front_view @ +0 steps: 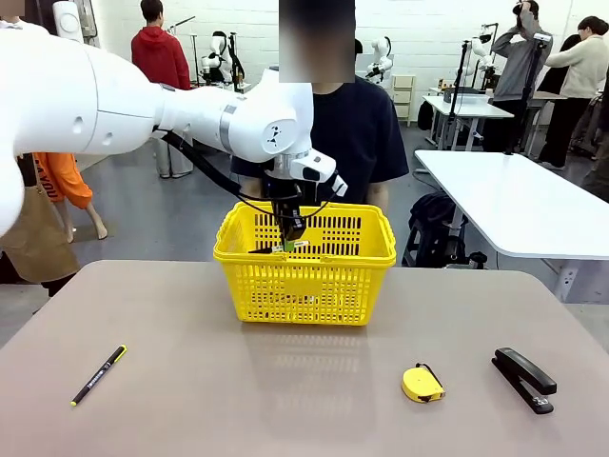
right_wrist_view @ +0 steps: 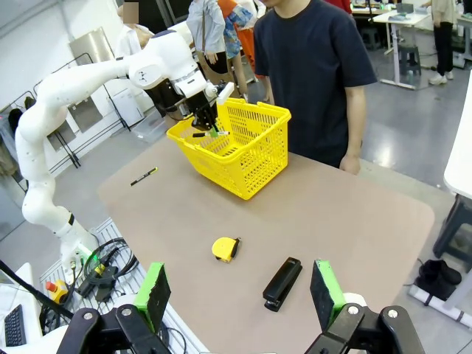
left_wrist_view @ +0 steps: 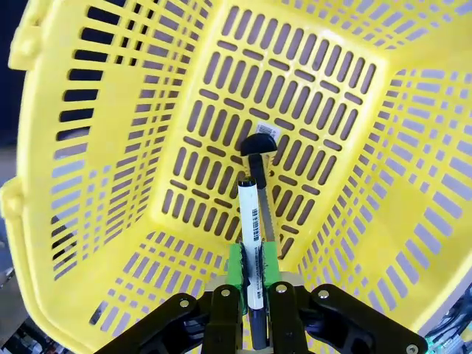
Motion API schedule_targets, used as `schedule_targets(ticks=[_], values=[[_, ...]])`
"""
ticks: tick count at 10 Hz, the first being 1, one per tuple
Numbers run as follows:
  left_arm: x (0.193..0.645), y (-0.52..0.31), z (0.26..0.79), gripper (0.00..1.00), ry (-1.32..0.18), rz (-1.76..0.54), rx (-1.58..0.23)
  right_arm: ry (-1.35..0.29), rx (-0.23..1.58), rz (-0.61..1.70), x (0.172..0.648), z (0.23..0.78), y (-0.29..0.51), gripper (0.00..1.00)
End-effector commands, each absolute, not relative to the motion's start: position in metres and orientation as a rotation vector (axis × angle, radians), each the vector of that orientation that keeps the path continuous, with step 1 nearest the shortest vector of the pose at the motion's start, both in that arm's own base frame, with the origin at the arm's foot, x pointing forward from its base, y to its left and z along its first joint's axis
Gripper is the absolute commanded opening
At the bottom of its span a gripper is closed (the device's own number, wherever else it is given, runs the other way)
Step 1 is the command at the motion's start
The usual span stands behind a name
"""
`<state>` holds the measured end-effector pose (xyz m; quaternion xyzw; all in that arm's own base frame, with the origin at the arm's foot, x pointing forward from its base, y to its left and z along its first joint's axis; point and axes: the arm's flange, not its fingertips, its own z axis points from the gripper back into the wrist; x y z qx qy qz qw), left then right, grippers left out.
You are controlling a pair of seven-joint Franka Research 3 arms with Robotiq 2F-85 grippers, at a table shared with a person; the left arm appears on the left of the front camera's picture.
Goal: Place the items the person wants into the basket.
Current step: Pick up the item the person points to and place it in the Market Basket.
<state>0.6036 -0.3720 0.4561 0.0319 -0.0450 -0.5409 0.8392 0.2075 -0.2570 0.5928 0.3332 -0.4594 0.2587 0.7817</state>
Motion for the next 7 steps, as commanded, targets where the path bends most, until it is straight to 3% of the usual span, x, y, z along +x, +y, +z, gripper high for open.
schedule_targets(ticks=[1, 4, 5, 6, 7], values=[[0.615, -0.3739, 0.4622, 0.11, -0.048, -1.174, 0.016, -1.018, 0.731, 0.57, 0.2091, 0.5934, -0.2577, 1.0], [0.6141, -0.3758, 0.4568, 0.14, -0.034, -1.171, 0.01, -1.018, 0.731, 0.57, 0.2091, 0.5934, -0.2577, 1.0], [0.616, -0.3751, 0.4597, 0.7, -0.034, -1.173, 0.003, -1.018, 0.731, 0.57, 0.2091, 0.5934, -0.2577, 1.0], [0.6132, -0.3758, 0.4576, 0.74, -0.037, -1.172, 0.003, -1.018, 0.731, 0.57, 0.2091, 0.5934, -0.2577, 1.0], [0.6116, -0.3776, 0.4575, 1.0, -0.038, -1.175, 0.006, -1.018, 0.731, 0.57, 0.2091, 0.5934, -0.2577, 1.0]])
